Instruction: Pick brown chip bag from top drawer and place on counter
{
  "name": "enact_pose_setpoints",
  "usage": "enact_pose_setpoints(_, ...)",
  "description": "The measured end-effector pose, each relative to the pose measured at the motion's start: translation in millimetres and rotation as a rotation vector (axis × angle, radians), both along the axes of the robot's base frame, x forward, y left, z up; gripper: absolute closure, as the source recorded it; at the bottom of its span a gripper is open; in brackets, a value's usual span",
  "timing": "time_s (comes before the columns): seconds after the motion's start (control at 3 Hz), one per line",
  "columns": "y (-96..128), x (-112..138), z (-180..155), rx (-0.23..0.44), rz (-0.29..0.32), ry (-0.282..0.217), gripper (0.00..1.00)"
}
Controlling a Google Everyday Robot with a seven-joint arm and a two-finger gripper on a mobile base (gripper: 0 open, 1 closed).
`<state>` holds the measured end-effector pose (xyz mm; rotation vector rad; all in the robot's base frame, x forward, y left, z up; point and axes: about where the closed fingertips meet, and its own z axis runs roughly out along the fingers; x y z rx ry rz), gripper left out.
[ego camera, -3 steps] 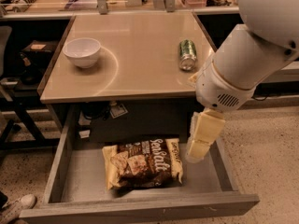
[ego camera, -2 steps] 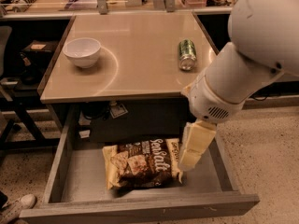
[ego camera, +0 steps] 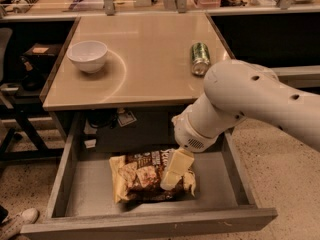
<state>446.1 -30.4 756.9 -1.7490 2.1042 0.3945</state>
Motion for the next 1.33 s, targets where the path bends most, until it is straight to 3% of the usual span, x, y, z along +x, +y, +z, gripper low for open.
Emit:
enact_pose_setpoints(0.33,3,-2,-9,0.010,-0.004,0.009,0.00)
enact_pose_setpoints(0.67,11,-3,-41,0.035,-0.018,0.030,0.00)
enact_pose_setpoints(1.33,17,14,-82,0.056,-0.030,0.027,0.00)
